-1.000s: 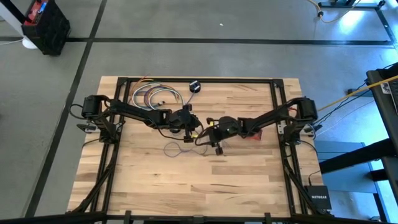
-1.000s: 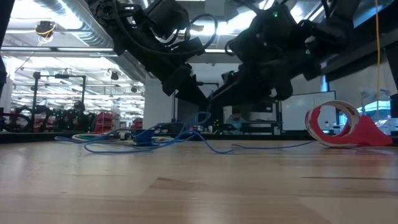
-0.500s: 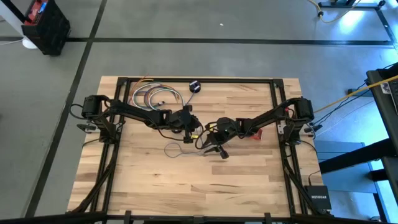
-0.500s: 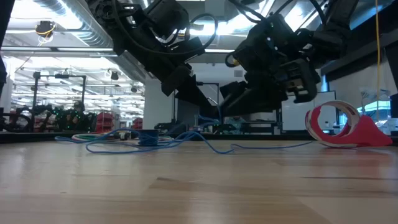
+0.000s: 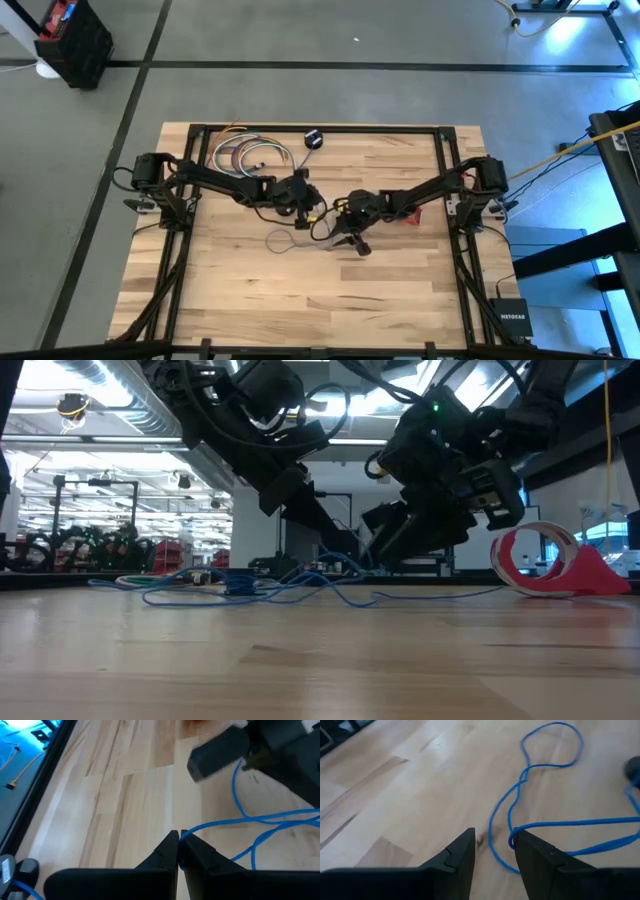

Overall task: Coil cords
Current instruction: Coil the blue wire onto the spool

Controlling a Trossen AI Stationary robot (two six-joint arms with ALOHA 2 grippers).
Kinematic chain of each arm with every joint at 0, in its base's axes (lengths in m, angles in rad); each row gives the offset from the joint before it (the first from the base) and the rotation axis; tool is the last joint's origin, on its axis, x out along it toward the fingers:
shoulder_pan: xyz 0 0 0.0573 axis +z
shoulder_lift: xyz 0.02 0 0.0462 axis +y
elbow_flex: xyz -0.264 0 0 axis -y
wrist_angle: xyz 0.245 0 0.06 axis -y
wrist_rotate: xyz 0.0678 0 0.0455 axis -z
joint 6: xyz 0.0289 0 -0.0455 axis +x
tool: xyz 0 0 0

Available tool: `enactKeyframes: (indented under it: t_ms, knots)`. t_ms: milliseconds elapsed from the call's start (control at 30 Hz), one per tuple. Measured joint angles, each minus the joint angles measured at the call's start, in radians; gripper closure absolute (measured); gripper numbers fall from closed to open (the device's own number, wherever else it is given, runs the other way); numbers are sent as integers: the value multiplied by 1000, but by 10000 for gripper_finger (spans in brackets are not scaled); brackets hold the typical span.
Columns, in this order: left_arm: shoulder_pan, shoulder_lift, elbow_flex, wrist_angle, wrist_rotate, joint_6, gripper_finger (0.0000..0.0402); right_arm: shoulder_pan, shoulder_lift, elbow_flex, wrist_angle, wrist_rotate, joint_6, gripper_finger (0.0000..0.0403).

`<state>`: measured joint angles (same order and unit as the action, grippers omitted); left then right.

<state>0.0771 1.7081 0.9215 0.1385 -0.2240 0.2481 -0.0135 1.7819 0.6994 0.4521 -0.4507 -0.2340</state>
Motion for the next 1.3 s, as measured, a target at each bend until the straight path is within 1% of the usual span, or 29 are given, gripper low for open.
enactKeyframes:
  t_ms: [267, 433, 500, 567, 633, 700, 800, 867, 900, 1033, 1100, 1200, 1300]
  knots:
    - [1, 0, 0, 1, -3, 1, 391, 1, -195, 0, -209, 174, 2, 265]
    - [1, 0, 0, 1, -1, 2, 391, 1, -286, 1, -392, 231, 29, 265]
    - [1, 0, 0, 2, 0, 2, 391, 1, -295, 1, -448, 231, 57, 265]
    - [1, 0, 0, 4, 0, 2, 391, 2, -292, -7, -463, 232, 76, 265]
    - [1, 0, 0, 5, 2, 0, 391, 9, -273, -21, -439, 235, 79, 265]
    - [0, 0, 0, 6, 3, 0, 391, 25, -245, -41, -398, 268, 80, 265]
    - [0, 0, 0, 10, 3, -1, 391, 71, -195, -71, -236, 309, 76, 265]
    - [0, 0, 0, 8, 3, -1, 391, 110, -165, -75, -171, 347, 58, 265]
    - [0, 0, 0, 8, 3, 0, 391, 128, -149, -75, -154, 392, 37, 265]
    - [-1, 0, 0, 14, 3, 3, 391, 175, -103, -72, -59, 665, -88, 265]
    - [-1, 0, 0, 12, 3, 3, 391, 178, -74, -71, -10, 749, -143, 265]
    - [-1, 0, 0, 12, 3, 3, 391, 174, -33, -70, 62, 786, -215, 265]
    - [-1, 0, 0, 12, 3, 3, 391, 170, 7, -56, 70, 742, -312, 265]
